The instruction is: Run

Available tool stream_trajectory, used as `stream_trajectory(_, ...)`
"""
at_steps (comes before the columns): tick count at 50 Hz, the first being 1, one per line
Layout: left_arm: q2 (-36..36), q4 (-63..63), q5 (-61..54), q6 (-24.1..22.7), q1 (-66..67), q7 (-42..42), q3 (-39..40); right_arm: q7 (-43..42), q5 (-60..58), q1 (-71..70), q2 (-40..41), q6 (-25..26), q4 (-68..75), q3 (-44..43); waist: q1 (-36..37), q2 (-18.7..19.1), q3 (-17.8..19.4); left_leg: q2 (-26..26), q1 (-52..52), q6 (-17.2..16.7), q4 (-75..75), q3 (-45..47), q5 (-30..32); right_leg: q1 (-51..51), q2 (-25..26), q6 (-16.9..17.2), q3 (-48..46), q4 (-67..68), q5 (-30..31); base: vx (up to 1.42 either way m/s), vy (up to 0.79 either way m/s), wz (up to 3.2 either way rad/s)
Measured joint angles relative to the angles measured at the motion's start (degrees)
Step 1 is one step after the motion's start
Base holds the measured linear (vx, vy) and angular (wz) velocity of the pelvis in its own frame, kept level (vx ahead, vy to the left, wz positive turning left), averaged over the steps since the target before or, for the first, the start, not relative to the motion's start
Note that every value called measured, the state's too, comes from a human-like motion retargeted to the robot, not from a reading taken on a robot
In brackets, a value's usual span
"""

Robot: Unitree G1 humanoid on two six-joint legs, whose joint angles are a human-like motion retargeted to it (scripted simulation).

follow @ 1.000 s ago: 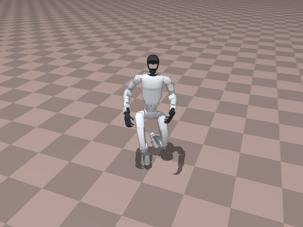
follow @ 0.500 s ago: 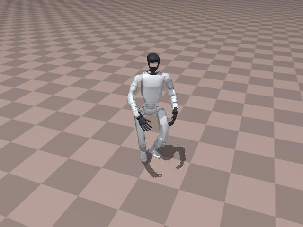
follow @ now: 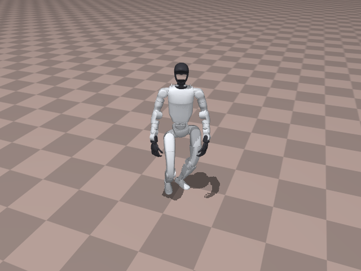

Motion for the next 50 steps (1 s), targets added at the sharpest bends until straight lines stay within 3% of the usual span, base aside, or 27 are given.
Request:
stream_trajectory(3, 0.2, 1.2, 0.7, 0.2, 0.0, -0.4, 0.1, -0.1, 1.1, 0.1, 0.1, -0.1, -0.9, -1.1, -0.9, -0.5, -0.1, -1.2, 0.7, 0.7, -0.6, -0.6, -0.7, 0.1, -0.2, 0.1, 1.5, 0.1, -1.2, 0.04, 0.01, -0.01)
stream_trajectory(5, 0.8, 1.7, 0.9, 0.2, -0.4, -1.1, 0.5, 0.2, 1.9, -0.1, 0.1, 0.0, -1.9, -1.9, -0.3, -0.2, 0.0, -3.1, 5.3, 1.6, -10.3, -1.8, 2.1, 1.9, 1.0, 0.0, 1.5, -3.3, -1.2, 0.1, 0.01, -0.23)
stream_trajectory(12, 1.0, 1.3, 0.9, 0.3, 1.4, -1.9, 0.9, 0.3, 2.7, 0.5, 0.5, -0.1, -3.8, -2.1, -0.8, -3.4, -0.8, -5.0, 5.6, 1.7, -9.0, -1.7, 3.2, 1.9, -1.2, 0.0, 3.6, -1.9, -2.5, 0.01, -0.06, 0.03)
stream_trajectory(27, 2.2, -2.4, -2.9, -0.7, 2.6, -0.4, 2.6, -0.5, 4.0, -1.3, 1.8, 0.6, -3.9, -1.4, 1.7, -6.1, -0.9, -4.2, 5.8, 1.2, -8.4, -2.1, 3.9, 3.2, -1.1, 0.0, 2.7, -2.9, -2.6, 0.01, -0.03, 0.0)
stream_trajectory(50, 2.3, -2.6, -3.6, -0.3, 4.5, -0.6, 4.7, -1.5, 5.7, -2.4, 2.1, 0.5, -3.7, -3.5, 1.9, -5.8, -0.9, -2.5, 3.6, 1.4, -5.0, -1.5, 1.5, 2.6, 0.4, 1.0, 2.7, -3.7, -2.4, 0.0, 0.0, -0.02)
